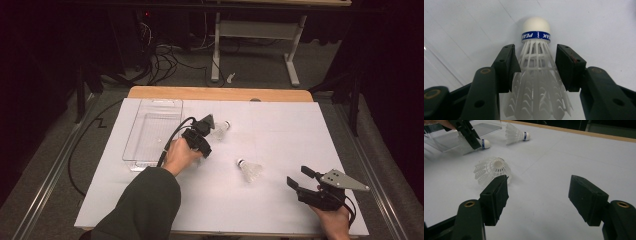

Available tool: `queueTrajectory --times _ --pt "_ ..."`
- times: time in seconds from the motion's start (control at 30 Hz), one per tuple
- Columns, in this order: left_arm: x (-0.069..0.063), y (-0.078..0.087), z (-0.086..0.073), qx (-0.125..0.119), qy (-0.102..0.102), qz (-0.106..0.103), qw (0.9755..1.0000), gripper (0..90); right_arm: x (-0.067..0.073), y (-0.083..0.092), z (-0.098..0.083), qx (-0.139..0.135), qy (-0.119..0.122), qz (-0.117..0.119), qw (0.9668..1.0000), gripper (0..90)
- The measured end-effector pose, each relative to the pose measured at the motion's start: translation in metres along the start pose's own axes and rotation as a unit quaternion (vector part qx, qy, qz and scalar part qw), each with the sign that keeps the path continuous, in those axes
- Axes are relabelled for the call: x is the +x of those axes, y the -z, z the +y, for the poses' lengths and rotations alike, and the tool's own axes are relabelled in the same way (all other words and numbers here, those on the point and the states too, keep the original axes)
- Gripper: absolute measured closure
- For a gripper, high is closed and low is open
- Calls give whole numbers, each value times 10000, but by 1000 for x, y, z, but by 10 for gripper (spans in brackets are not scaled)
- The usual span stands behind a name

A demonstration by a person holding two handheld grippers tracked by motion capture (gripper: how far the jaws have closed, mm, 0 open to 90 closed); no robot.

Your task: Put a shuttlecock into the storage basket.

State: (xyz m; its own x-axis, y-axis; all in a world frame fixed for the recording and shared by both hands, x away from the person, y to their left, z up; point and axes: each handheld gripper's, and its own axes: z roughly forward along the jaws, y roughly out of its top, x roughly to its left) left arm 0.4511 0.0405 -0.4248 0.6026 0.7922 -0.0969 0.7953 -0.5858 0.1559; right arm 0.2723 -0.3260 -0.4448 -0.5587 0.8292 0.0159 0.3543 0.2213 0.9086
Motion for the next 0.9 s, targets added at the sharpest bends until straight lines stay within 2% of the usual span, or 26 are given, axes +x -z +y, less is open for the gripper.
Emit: queueTrajectory --times 0.47,0.9 --pt "1 3 -2 -51 -75 -30 10000 642 0 0 0 5 2 -4 10000 327" --pt "3 10 -5 -143 -89 -103 9998 670 0 0 0 3 10 -10 10000 327"
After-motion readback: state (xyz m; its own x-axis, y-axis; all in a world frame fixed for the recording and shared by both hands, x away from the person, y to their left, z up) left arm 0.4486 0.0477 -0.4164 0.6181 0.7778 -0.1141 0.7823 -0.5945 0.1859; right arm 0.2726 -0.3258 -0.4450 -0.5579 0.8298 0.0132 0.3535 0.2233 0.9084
